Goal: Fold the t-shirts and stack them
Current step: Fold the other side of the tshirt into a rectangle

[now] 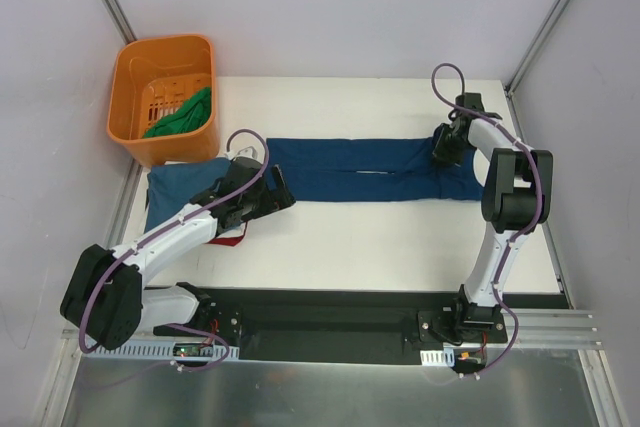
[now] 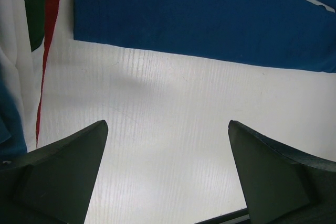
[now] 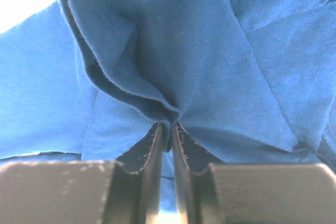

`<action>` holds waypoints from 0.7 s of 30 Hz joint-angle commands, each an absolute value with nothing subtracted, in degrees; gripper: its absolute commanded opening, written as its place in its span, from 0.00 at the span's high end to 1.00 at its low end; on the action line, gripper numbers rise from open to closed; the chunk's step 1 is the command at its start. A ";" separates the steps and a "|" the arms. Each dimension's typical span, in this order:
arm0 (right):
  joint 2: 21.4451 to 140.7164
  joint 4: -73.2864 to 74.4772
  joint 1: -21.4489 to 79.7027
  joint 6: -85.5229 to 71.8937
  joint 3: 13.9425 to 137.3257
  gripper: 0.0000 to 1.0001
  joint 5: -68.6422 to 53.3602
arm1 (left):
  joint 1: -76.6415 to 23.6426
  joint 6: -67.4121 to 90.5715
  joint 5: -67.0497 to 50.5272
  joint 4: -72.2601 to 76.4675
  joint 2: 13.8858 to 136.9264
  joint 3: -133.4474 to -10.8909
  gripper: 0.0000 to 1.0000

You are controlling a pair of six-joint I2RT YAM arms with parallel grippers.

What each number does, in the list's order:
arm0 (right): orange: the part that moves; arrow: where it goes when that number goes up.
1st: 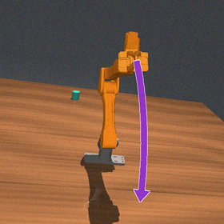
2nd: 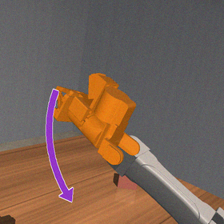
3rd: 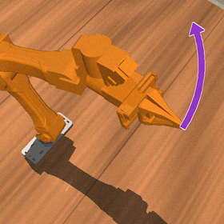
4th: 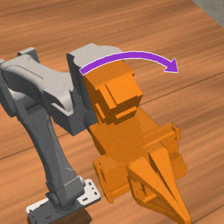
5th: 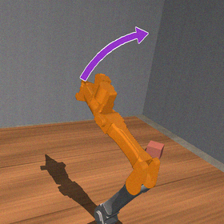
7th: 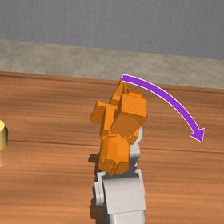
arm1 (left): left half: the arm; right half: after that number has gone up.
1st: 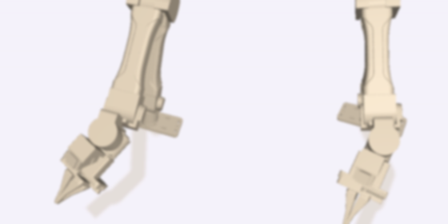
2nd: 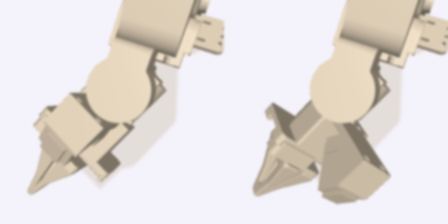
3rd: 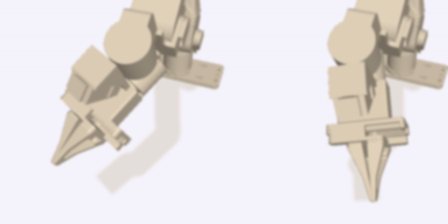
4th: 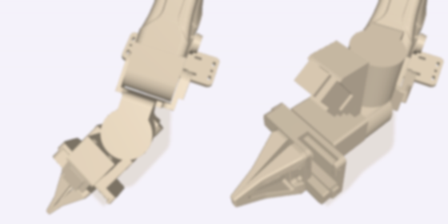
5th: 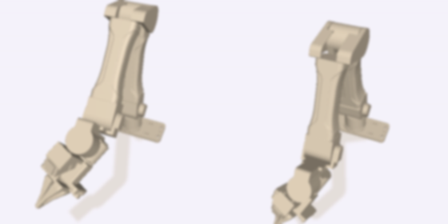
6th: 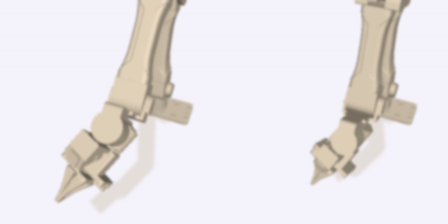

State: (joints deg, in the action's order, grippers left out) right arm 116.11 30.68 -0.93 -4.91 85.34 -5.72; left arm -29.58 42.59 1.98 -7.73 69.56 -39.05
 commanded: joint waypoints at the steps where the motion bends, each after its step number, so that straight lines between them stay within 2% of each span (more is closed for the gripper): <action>1: 112.59 31.20 -0.53 -6.07 88.24 0.84 -6.59 | -29.44 42.01 1.76 -7.03 70.05 -40.78 0.01; 5: 112.59 31.64 -0.35 -6.06 88.77 0.87 -6.94 | -29.44 42.01 1.85 -6.86 70.14 -40.78 0.01; 7: 112.76 31.99 -0.18 -6.15 89.03 0.92 -7.12 | -29.53 41.92 1.93 -6.94 70.22 -40.87 0.01; 10: 112.76 32.69 -0.09 -6.24 89.73 0.91 -5.02 | -29.53 41.84 2.02 -6.94 70.14 -40.87 0.01; 14: 112.76 34.36 1.14 -5.71 90.88 0.80 -2.11 | -29.44 41.75 2.02 -7.03 70.31 -40.96 0.01; 21: 113.29 35.68 1.32 -5.27 91.93 0.74 -3.95 | -29.44 41.66 2.02 -6.94 70.58 -41.04 0.01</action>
